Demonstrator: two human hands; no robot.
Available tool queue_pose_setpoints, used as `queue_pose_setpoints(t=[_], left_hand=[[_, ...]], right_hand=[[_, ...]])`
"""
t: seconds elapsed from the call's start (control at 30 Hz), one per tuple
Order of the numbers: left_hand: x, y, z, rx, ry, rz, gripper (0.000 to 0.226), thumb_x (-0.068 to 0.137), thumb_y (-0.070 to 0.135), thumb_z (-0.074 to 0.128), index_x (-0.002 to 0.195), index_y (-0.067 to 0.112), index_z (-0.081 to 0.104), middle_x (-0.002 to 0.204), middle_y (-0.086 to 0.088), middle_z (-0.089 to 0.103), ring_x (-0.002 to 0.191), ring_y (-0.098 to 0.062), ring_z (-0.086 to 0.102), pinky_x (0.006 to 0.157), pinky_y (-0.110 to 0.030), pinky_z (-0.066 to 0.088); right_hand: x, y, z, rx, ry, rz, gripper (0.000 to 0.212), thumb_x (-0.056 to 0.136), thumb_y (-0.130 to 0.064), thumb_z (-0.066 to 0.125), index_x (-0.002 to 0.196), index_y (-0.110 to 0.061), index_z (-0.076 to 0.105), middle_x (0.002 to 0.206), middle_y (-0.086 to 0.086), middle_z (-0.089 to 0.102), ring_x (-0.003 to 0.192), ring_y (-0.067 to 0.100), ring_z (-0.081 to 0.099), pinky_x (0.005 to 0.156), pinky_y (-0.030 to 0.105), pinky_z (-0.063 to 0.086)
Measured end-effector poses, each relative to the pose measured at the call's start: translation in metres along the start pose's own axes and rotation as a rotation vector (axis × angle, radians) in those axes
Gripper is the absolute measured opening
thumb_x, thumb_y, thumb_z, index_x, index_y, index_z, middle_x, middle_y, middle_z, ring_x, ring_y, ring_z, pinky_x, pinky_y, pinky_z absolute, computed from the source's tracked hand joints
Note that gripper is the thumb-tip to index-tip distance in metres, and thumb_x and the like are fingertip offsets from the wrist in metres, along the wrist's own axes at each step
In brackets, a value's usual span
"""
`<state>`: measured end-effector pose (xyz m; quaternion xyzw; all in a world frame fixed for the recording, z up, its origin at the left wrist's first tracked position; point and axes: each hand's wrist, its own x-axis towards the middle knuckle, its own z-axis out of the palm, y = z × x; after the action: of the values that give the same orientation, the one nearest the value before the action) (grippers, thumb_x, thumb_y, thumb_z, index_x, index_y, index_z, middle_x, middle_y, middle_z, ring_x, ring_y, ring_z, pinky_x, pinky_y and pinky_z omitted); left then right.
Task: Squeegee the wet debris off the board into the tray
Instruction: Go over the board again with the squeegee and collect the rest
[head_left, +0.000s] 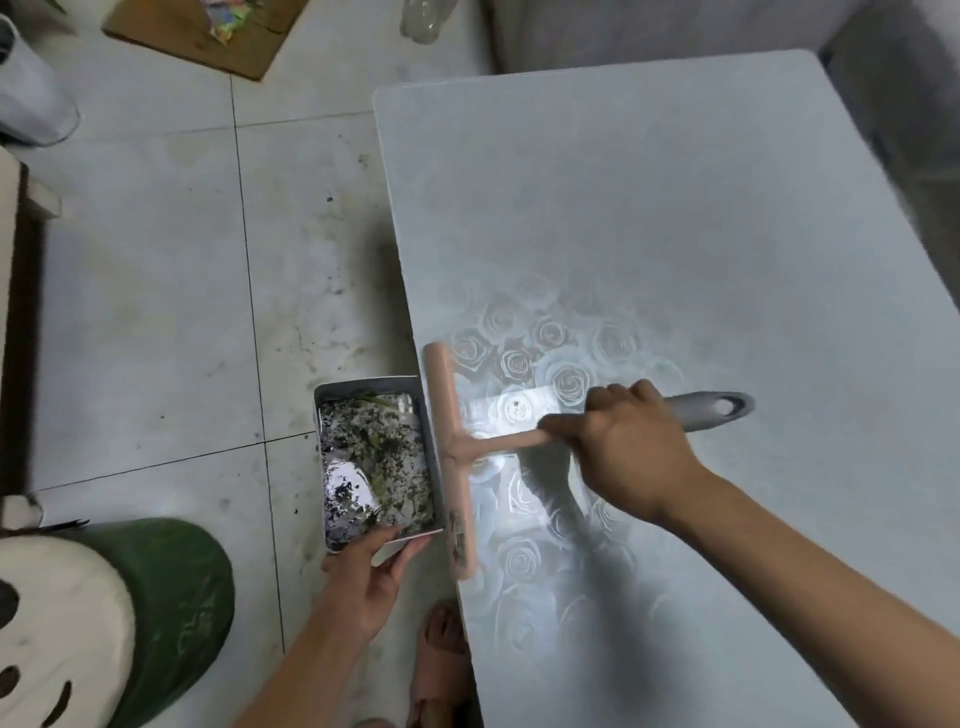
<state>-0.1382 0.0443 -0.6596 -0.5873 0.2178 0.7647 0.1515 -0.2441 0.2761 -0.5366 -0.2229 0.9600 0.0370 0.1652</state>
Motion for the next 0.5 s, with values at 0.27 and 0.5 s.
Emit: queue_pose_setpoints(t=[0.27, 0.5], left_hand=[[0.000, 0.004, 0.002, -0.018, 0.049, -0.003, 0.014, 0.087, -0.014, 0.048, 0.092, -0.004, 0.055, 0.109, -0.025, 0.059, 0.113, -0.049, 0.053, 0.067, -0.049, 0.056], [-0.008, 0.000, -0.001, 0.106, 0.084, 0.102, 0.020, 0.090, -0.012, 0.045, 0.086, 0.005, 0.055, 0.065, -0.008, 0.070, 0.077, -0.025, 0.067, 0.055, -0.030, 0.059]], right_hand=[[-0.015, 0.024, -0.018, -0.008, -0.138, 0.165, 0.040, 0.092, -0.030, 0.040, 0.127, -0.048, 0.049, 0.096, -0.006, 0.055, 0.101, 0.019, 0.053, 0.082, 0.034, 0.028], [-0.020, -0.022, -0.021, 0.050, 0.046, 0.049, 0.023, 0.062, -0.022, 0.060, 0.076, -0.034, 0.072, 0.055, 0.000, 0.053, 0.053, 0.025, 0.055, 0.056, 0.034, 0.041]])
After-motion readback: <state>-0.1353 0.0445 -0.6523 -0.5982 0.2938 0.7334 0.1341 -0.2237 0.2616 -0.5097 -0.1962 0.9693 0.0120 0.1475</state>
